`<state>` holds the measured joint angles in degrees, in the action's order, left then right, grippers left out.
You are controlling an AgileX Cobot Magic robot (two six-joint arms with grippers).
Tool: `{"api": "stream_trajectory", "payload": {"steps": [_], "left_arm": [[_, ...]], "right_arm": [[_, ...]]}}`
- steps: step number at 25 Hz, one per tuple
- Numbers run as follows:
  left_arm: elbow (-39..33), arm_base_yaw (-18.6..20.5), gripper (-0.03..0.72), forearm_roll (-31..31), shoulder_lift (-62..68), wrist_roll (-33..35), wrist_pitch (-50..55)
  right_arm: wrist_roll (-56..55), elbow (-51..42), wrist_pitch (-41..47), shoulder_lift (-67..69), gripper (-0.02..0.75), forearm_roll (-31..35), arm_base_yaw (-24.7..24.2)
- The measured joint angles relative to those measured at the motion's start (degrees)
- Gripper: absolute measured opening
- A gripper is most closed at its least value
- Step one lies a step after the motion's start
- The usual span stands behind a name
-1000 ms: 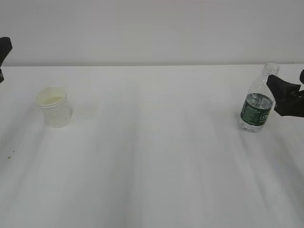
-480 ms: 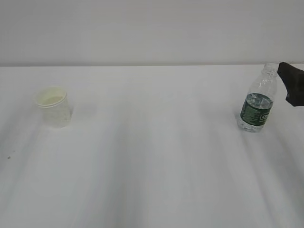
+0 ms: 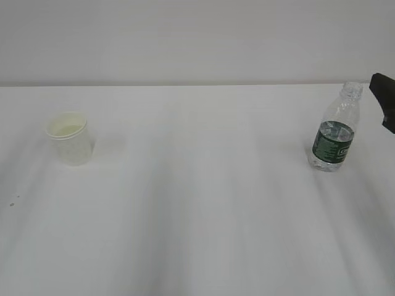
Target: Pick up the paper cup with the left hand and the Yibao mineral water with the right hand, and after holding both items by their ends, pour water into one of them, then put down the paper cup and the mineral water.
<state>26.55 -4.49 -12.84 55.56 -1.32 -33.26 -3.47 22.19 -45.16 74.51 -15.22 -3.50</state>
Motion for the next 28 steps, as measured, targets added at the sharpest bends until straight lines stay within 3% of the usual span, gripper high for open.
{"api": "stream_trajectory", "payload": {"steps": [28], "left_arm": [[-0.1, 0.0, 0.449, 0.1, -3.4, 0.0, 5.3]], "right_arm": [[-1.1, -0.2, 21.9, -22.3, 0.592, -0.2, 0.0]]}}
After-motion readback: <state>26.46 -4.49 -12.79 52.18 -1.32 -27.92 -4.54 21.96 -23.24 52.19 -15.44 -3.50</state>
